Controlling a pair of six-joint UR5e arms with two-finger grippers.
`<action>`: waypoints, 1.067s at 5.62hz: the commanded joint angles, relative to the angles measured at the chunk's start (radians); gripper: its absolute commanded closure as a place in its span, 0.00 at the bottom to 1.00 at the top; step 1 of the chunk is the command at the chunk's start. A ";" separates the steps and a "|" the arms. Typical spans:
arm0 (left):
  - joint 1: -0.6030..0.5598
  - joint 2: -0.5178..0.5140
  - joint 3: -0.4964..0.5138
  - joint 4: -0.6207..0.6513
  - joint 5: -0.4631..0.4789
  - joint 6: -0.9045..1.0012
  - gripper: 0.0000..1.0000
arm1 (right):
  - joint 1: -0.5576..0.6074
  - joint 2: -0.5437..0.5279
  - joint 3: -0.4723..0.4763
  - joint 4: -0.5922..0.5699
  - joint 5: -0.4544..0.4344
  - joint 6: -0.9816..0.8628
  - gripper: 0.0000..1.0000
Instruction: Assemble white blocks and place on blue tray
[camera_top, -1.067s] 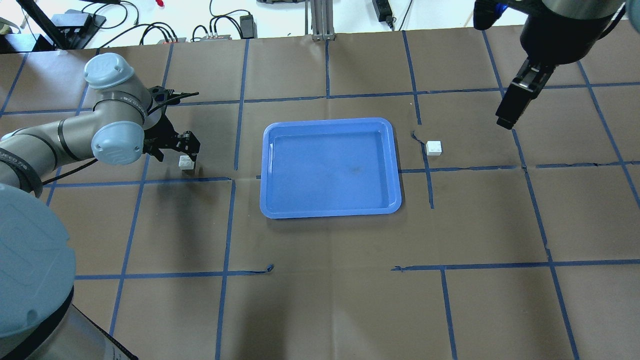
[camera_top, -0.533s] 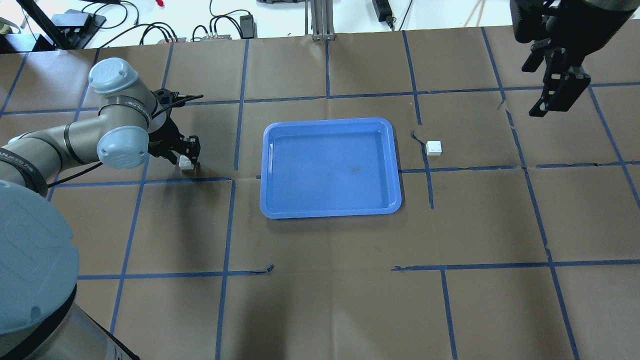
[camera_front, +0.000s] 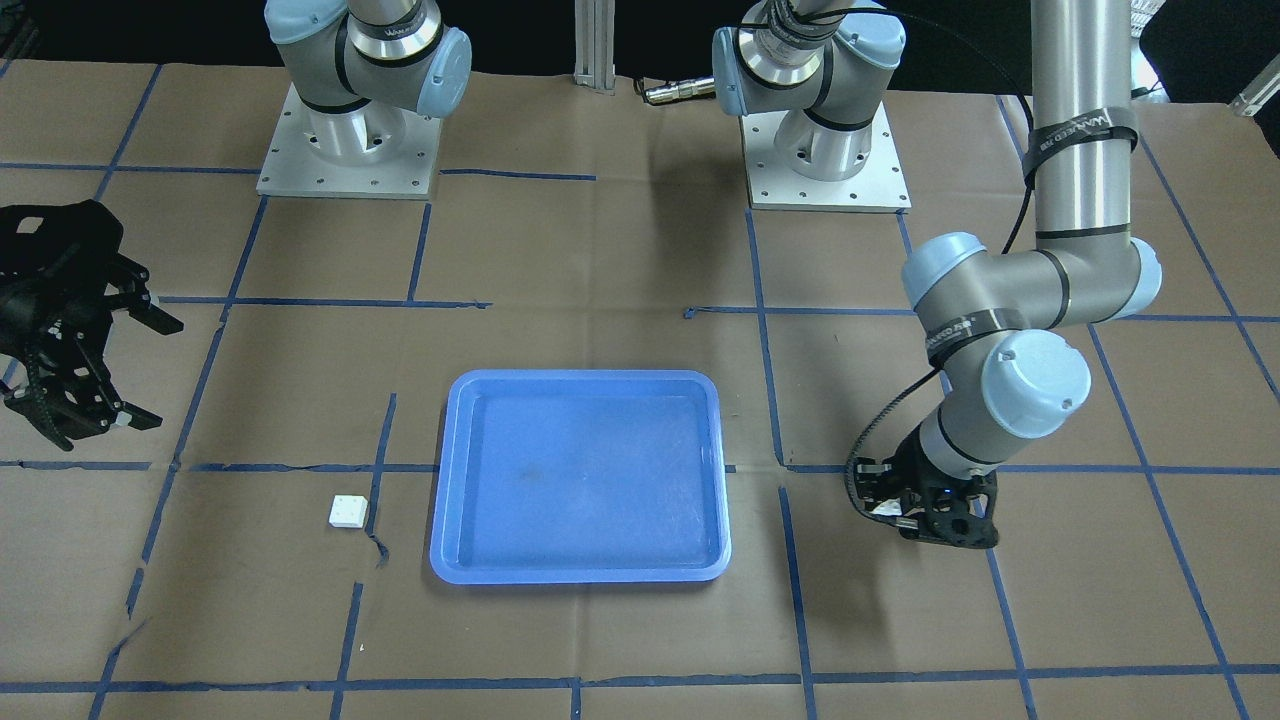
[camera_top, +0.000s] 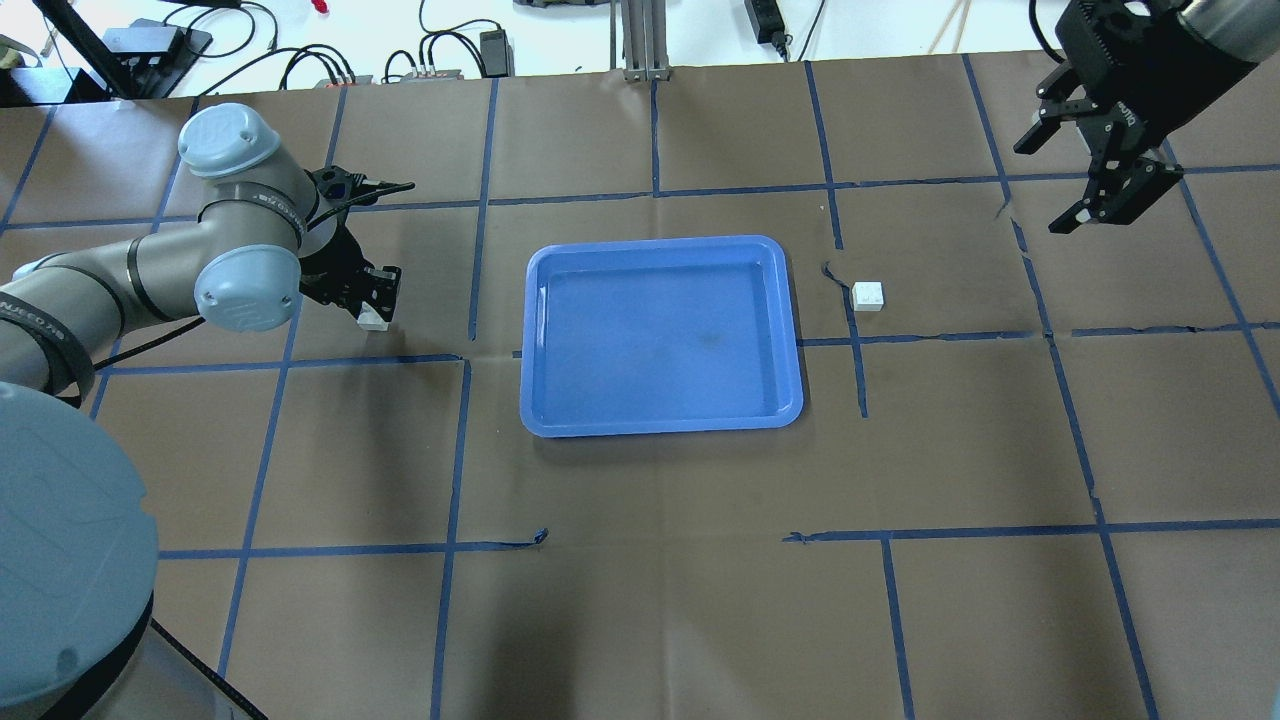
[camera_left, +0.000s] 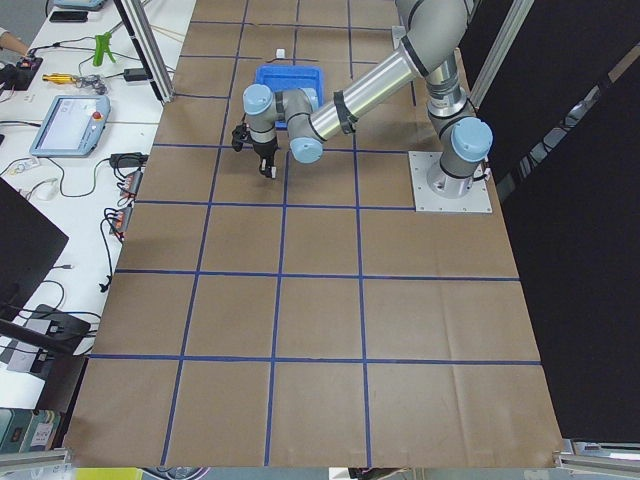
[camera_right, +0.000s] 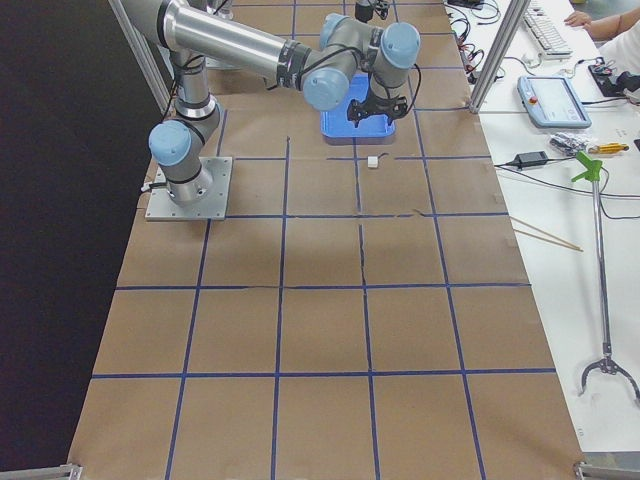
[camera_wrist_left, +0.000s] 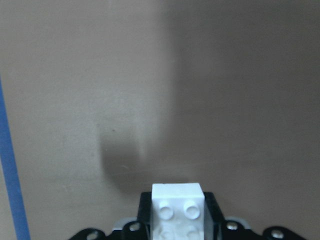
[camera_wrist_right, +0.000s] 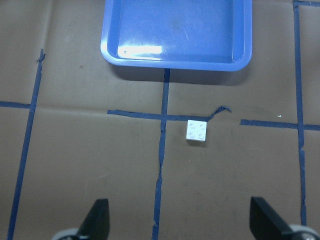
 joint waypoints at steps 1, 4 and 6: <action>-0.246 0.035 0.040 -0.018 0.006 0.137 1.00 | -0.008 0.051 0.155 -0.164 0.149 -0.006 0.00; -0.465 0.029 0.062 -0.005 -0.005 0.784 0.96 | -0.006 0.205 0.281 -0.381 0.261 0.004 0.00; -0.519 -0.044 0.055 0.026 -0.006 0.838 0.97 | -0.006 0.304 0.273 -0.433 0.266 0.006 0.00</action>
